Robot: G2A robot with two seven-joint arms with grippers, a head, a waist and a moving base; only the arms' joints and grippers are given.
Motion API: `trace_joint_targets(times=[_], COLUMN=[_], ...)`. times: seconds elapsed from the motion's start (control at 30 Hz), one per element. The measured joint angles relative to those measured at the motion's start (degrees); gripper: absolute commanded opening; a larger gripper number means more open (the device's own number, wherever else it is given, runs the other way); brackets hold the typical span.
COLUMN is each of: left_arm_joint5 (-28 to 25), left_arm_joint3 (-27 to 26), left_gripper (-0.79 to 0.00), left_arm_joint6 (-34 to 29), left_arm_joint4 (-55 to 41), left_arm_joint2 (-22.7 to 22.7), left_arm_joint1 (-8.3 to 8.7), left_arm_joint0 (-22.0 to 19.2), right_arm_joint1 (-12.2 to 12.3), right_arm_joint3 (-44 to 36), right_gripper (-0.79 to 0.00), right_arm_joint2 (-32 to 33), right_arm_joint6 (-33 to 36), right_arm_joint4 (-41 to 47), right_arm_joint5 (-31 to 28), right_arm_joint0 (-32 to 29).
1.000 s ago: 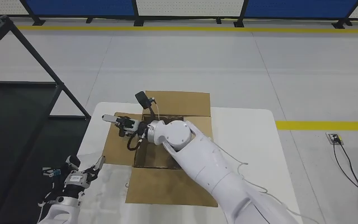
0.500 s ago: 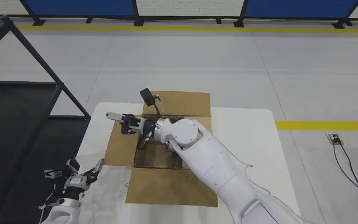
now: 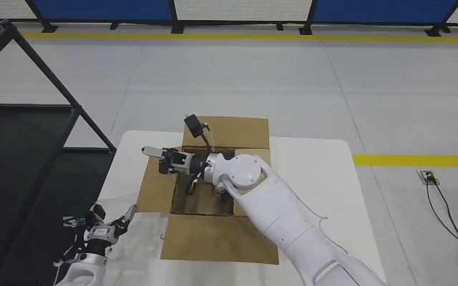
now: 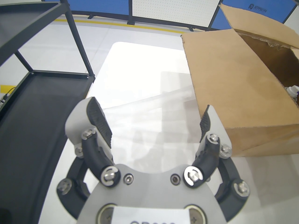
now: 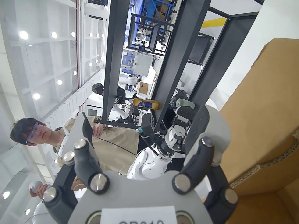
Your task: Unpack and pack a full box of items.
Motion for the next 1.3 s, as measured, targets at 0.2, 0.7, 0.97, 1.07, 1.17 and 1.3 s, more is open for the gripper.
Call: trace_joint_targets(times=[0.2, 0.7, 0.97, 1.07, 1.17, 1.3], left_arm_joint5=[-0.1, -0.7, -0.5, -0.4, -0.2, -0.1], left_arm_joint3=[-1.0, 0.5, -1.1, -2.7, -4.6, -8.0], left_gripper=[0.000, 0.000, 0.000, 0.000, 0.000, 0.000], left_arm_joint6=[0.2, -0.7, 0.6, 1.5, 2.4, 3.3], left_arm_joint4=[0.2, 0.9, 0.8, 0.5, -0.1, -0.7], left_arm_joint2=[-0.4, 0.0, -0.6, -1.1, -1.9, -2.8], left_arm_joint1=[-0.01, -0.04, -0.10, -0.14, -0.20, -0.28], left_arm_joint0=[0.5, 0.0, 1.1, 2.1, 3.3, 5.2], right_arm_joint1=[0.8, 2.1, 2.4, 2.4, 2.6, 3.2], right_arm_joint3=[-2.4, -7.6, -9.2, -10.1, -11.0, -12.7], right_gripper=[0.000, 0.000, 0.000, 0.000, 0.000, 0.000], right_arm_joint2=[1.4, 3.6, 3.3, 3.1, 3.5, 4.6], right_arm_joint6=[1.2, 2.1, 3.5, 3.3, 3.0, 2.8], right_arm_joint4=[-0.8, -2.9, -4.7, -5.2, -5.7, -6.4], right_arm_joint5=[0.5, 1.9, 5.0, 5.7, 5.9, 6.1], right_arm_joint0=[-1.7, -5.1, -5.5, -5.9, -6.4, -7.6])
